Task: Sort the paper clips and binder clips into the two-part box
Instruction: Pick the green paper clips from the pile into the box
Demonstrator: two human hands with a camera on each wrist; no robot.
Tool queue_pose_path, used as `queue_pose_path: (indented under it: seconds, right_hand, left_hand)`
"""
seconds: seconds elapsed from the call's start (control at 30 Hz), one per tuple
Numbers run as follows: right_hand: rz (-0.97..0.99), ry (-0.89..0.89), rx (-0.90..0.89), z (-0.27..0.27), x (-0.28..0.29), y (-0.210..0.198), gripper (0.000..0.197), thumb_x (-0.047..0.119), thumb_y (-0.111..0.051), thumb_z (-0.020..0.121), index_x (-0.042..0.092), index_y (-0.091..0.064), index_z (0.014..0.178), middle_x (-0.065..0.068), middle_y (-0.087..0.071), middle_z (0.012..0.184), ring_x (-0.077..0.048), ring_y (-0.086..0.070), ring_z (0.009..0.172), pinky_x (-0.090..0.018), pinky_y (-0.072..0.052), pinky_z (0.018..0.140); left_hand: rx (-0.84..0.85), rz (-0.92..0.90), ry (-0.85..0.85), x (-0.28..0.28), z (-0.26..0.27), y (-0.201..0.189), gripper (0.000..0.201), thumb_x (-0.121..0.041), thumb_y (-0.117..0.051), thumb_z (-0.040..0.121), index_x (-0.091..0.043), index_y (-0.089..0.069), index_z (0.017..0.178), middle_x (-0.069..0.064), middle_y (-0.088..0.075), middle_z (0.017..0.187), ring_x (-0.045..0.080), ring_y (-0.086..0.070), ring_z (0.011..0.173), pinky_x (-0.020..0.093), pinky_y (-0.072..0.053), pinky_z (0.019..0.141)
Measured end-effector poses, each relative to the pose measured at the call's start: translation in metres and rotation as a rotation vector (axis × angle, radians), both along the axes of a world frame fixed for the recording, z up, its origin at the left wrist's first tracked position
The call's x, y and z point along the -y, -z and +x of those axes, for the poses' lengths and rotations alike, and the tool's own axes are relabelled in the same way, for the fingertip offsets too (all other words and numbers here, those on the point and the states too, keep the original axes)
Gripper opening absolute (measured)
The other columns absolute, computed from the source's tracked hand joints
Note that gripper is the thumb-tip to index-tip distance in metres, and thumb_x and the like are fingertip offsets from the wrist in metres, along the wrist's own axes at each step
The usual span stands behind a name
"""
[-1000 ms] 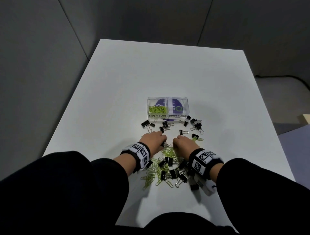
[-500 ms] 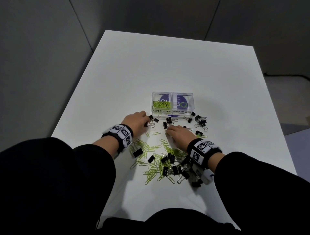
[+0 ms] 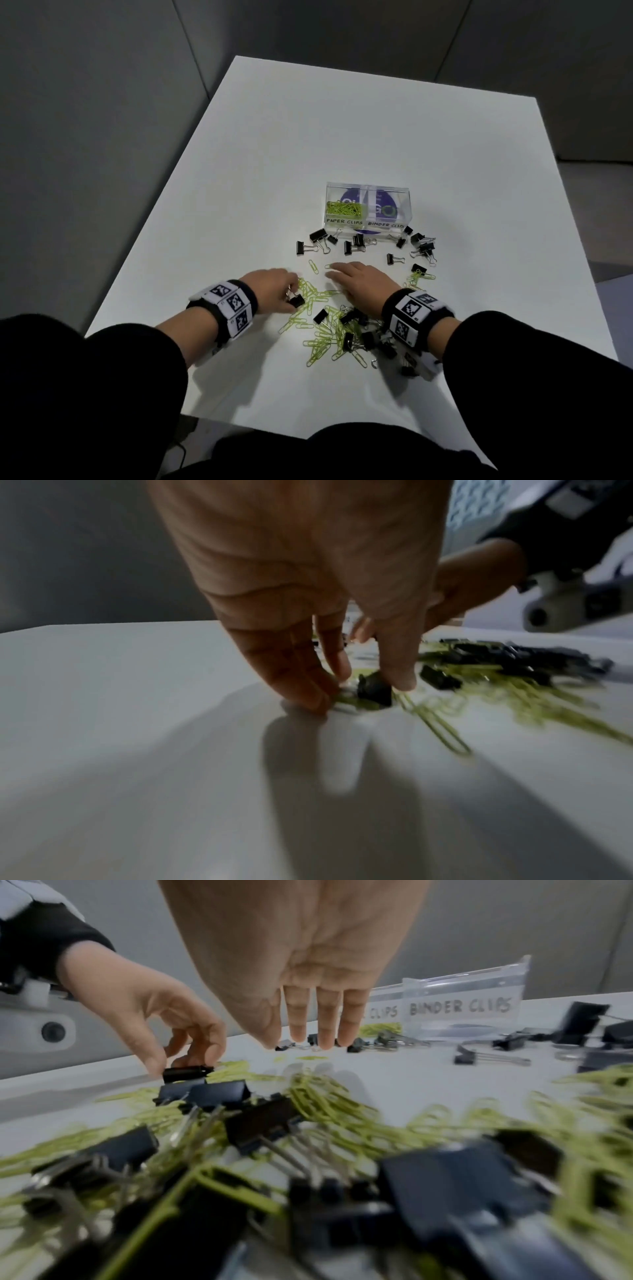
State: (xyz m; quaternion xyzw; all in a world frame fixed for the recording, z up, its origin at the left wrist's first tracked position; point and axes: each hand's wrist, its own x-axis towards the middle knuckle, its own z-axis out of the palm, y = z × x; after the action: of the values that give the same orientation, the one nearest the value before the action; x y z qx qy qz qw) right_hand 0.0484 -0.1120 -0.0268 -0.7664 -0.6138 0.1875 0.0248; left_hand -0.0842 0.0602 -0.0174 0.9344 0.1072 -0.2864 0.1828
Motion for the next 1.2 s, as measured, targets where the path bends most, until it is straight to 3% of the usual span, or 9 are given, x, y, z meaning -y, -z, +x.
queue_pose_path:
  seconds: [0.1, 0.17, 0.23, 0.47, 0.57, 0.73, 0.83, 1.03, 1.2]
  right_hand:
    - [-0.181, -0.07, 0.042, -0.01, -0.013, -0.004, 0.068, -0.006, -0.039, 0.088, 0.015, -0.016, 0.148, -0.005, -0.008, 0.159, -0.026, -0.017, 0.144, -0.039, -0.026, 0.112]
    - [-0.27, -0.071, 0.072, -0.013, -0.017, -0.003, 0.07, -0.005, -0.039, 0.09, 0.016, -0.008, 0.149, -0.003, 0.0, 0.16, -0.025, -0.008, 0.147, -0.038, -0.021, 0.115]
    - [-0.308, -0.058, 0.093, -0.011, -0.015, -0.003, 0.067, 0.0, -0.042, 0.091, 0.014, -0.011, 0.149, -0.005, -0.002, 0.16, -0.027, -0.009, 0.146, -0.039, -0.022, 0.115]
    - [-0.226, -0.112, 0.152, 0.002, 0.003, -0.008, 0.039, 0.009, -0.05, 0.09, 0.011, -0.047, 0.129, -0.012, -0.046, 0.137, -0.031, -0.048, 0.116, -0.04, -0.043, 0.092]
    - [-0.173, -0.114, 0.108, -0.002, -0.005, -0.01, 0.048, 0.004, -0.048, 0.089, 0.009, -0.041, 0.137, -0.014, -0.038, 0.146, -0.032, -0.044, 0.125, -0.043, -0.042, 0.099]
    - [-0.283, -0.197, 0.132, -0.02, -0.033, -0.006, 0.068, 0.001, -0.042, 0.091, 0.015, -0.009, 0.149, -0.005, -0.002, 0.16, -0.027, -0.011, 0.146, -0.039, -0.021, 0.116]
    - [-0.351, -0.216, 0.166, -0.022, -0.041, -0.004, 0.072, -0.004, -0.038, 0.09, 0.015, 0.0, 0.149, -0.005, 0.006, 0.159, -0.026, -0.002, 0.147, -0.039, -0.014, 0.12]
    - [-0.377, -0.227, 0.167, -0.007, -0.016, -0.007, 0.07, 0.004, -0.043, 0.092, 0.016, -0.003, 0.149, -0.002, 0.002, 0.16, -0.025, -0.007, 0.147, -0.039, -0.023, 0.117]
    - [-0.274, -0.171, 0.124, 0.004, 0.021, -0.012, 0.056, 0.015, -0.045, 0.095, 0.017, -0.023, 0.146, -0.004, -0.021, 0.156, -0.026, -0.031, 0.138, -0.039, -0.035, 0.108]
  left_hand:
    - [0.044, -0.02, -0.015, 0.012, -0.006, 0.006, 0.036, -0.032, -0.061, 0.086, -0.016, -0.05, 0.117, 0.005, -0.059, 0.114, 0.022, -0.058, 0.098, 0.028, -0.042, 0.078]
    - [0.096, -0.039, -0.005, 0.023, -0.005, 0.005, 0.034, -0.028, -0.058, 0.088, -0.016, -0.05, 0.119, 0.004, -0.059, 0.116, 0.021, -0.058, 0.101, 0.028, -0.044, 0.082]
    - [0.131, -0.048, 0.048, 0.037, -0.003, 0.005, 0.034, -0.027, -0.056, 0.089, -0.016, -0.051, 0.12, 0.004, -0.059, 0.115, 0.02, -0.058, 0.102, 0.028, -0.046, 0.082]
    - [0.27, -0.121, 0.062, 0.037, 0.006, -0.014, 0.032, -0.031, -0.053, 0.089, -0.018, -0.051, 0.118, -0.001, -0.059, 0.109, 0.012, -0.052, 0.088, 0.026, -0.047, 0.077]
    - [0.318, -0.061, -0.031, 0.008, 0.018, -0.018, 0.031, -0.03, -0.054, 0.09, -0.018, -0.05, 0.118, 0.0, -0.057, 0.115, 0.013, -0.055, 0.091, 0.026, -0.049, 0.081]
    - [0.221, 0.046, -0.236, -0.027, 0.031, -0.005, 0.033, -0.031, -0.054, 0.09, -0.016, -0.05, 0.12, 0.006, -0.054, 0.119, 0.025, -0.057, 0.102, 0.032, -0.044, 0.086]
    - [0.175, 0.058, -0.234, -0.025, 0.025, 0.006, 0.034, -0.028, -0.053, 0.091, -0.016, -0.049, 0.122, 0.007, -0.051, 0.123, 0.026, -0.056, 0.105, 0.034, -0.045, 0.086]
    - [0.256, 0.048, -0.071, -0.007, 0.0, 0.003, 0.044, -0.03, -0.057, 0.089, -0.018, -0.043, 0.13, 0.003, -0.045, 0.128, 0.02, -0.051, 0.109, 0.031, -0.046, 0.086]
    - [0.006, -0.138, 0.006, 0.006, -0.024, 0.002, 0.062, -0.03, -0.07, 0.079, -0.016, -0.038, 0.13, 0.0, -0.045, 0.109, 0.013, -0.045, 0.086, 0.024, -0.041, 0.08]
